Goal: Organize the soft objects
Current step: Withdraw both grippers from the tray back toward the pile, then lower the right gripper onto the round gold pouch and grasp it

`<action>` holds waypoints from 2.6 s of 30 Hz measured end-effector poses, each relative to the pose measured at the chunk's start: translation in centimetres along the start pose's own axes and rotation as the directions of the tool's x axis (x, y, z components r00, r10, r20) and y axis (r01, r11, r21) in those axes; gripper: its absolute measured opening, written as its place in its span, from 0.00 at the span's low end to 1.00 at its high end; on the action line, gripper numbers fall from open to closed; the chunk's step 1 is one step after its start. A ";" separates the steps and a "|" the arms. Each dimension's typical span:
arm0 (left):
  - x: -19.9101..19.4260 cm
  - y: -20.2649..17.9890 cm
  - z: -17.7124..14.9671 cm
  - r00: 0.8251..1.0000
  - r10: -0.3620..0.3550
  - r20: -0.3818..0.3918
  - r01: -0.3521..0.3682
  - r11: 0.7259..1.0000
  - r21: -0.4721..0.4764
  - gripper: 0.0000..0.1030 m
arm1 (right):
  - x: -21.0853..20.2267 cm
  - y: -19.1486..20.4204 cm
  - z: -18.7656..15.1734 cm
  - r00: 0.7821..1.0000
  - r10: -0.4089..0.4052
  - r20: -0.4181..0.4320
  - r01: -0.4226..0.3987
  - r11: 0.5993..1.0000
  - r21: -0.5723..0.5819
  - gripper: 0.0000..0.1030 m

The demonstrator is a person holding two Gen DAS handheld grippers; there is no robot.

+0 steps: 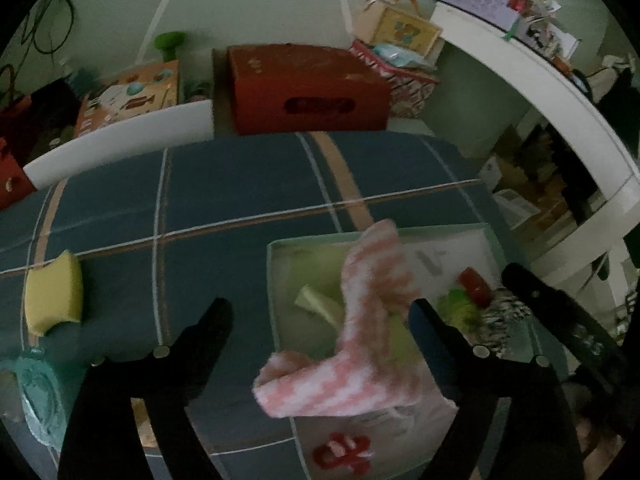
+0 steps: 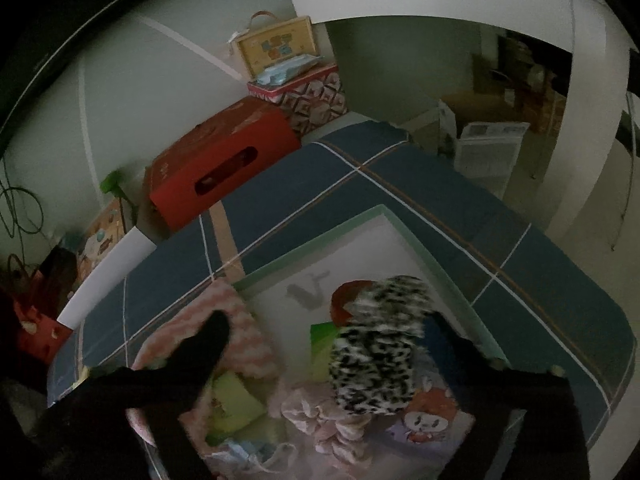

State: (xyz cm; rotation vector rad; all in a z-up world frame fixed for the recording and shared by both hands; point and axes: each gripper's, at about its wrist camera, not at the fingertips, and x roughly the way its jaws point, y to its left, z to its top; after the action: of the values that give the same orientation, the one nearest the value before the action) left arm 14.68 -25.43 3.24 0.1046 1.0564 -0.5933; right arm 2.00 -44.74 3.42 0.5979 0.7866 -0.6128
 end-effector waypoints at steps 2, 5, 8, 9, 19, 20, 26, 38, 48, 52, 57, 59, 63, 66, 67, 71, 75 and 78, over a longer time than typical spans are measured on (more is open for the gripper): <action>0.3 0.7 -0.1 1.000 0.005 -0.019 -0.005 1.000 -0.028 0.91 | 0.1 0.4 -0.1 1.000 -0.011 -0.003 0.011 1.000 -0.019 1.00; 0.3 2.1 -0.1 0.999 0.013 -0.030 -0.015 0.997 -0.076 0.92 | 0.3 1.1 -0.4 1.000 -0.018 -0.012 0.018 0.999 -0.046 1.00; 0.1 3.3 -0.2 0.999 0.023 -0.035 -0.026 0.994 -0.105 0.92 | 0.4 1.8 -0.7 1.000 -0.009 -0.022 0.007 0.998 -0.065 1.00; 0.0 3.8 -0.2 0.999 0.028 -0.036 -0.032 0.992 -0.121 0.92 | 0.4 2.0 -0.7 1.000 -0.006 -0.023 0.005 0.997 -0.071 1.00; -2.0 7.5 -0.7 0.994 0.101 -0.031 -0.105 0.977 -0.185 0.92 | 0.5 5.5 -1.7 0.999 0.018 -0.044 -0.026 0.985 -0.170 1.00; -2.3 7.9 -0.7 0.994 0.109 -0.027 -0.112 0.976 -0.188 0.92 | 0.5 6.0 -1.9 0.999 0.023 -0.046 -0.031 0.983 -0.180 1.00; -4.4 10.6 -1.4 0.986 0.166 -0.005 -0.164 0.963 -0.214 0.92 | 0.4 8.5 -2.9 0.997 0.043 -0.060 -0.056 0.971 -0.234 1.00; -9.4 19.9 -5.5 0.952 0.307 -0.016 -0.289 0.878 -0.380 0.92 | -0.9 16.5 -7.8 0.969 0.198 -0.147 -0.242 0.875 -0.419 1.00; -11.9 23.5 -9.6 0.936 0.350 -0.041 -0.330 0.829 -0.451 0.92 | -0.4 20.8 -13.2 0.947 0.194 -0.255 -0.309 0.762 -0.569 1.00; -12.2 24.2 -10.9 0.942 0.332 -0.048 -0.315 0.823 -0.472 0.92 | -0.2 22.2 -15.5 0.940 0.178 -0.290 -0.326 0.711 -0.623 1.00; -12.7 25.5 -11.4 0.943 0.329 -0.046 -0.305 0.804 -0.511 0.92 | 0.5 23.5 -18.0 0.935 0.141 -0.325 -0.336 0.646 -0.686 1.00; -13.0 25.9 -11.6 0.944 0.328 -0.039 -0.300 0.799 -0.521 0.92 | 1.2 23.8 -18.8 0.929 0.131 -0.345 -0.347 0.630 -0.695 1.00; -13.0 26.5 -11.7 0.946 0.322 -0.043 -0.293 0.790 -0.538 0.92 | 2.4 24.3 -20.0 0.926 0.104 -0.364 -0.349 0.607 -0.714 0.95; -12.8 26.9 -11.8 0.947 0.318 -0.047 -0.291 0.786 -0.546 0.92 | 3.3 24.4 -20.5 0.922 0.083 -0.378 -0.350 0.596 -0.723 0.88; -12.7 27.0 -11.8 0.947 0.317 -0.048 -0.290 0.785 -0.548 0.92 | 3.5 24.6 -20.6 0.923 0.077 -0.377 -0.347 0.592 -0.727 0.87; -12.4 27.4 -11.7 0.948 0.312 -0.055 -0.290 0.784 -0.549 0.92 | 3.9 25.0 -20.9 0.921 0.080 -0.381 -0.353 0.580 -0.734 0.84; -12.2 27.8 -11.8 0.949 0.309 -0.062 -0.290 0.780 -0.555 0.92 | 4.1 25.2 -21.4 0.925 0.063 -0.375 -0.344 0.557 -0.756 0.78; -12.0 28.0 -11.8 0.949 0.306 -0.072 -0.293 0.778 -0.556 0.92 | 4.3 25.3 -21.6 0.929 0.059 -0.366 -0.337 0.549 -0.765 0.74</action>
State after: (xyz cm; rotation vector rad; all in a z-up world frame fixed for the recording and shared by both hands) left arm 15.31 7.17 1.88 -0.2508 1.1263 0.0265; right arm 12.02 -14.09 -5.59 -0.1153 1.1641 0.1236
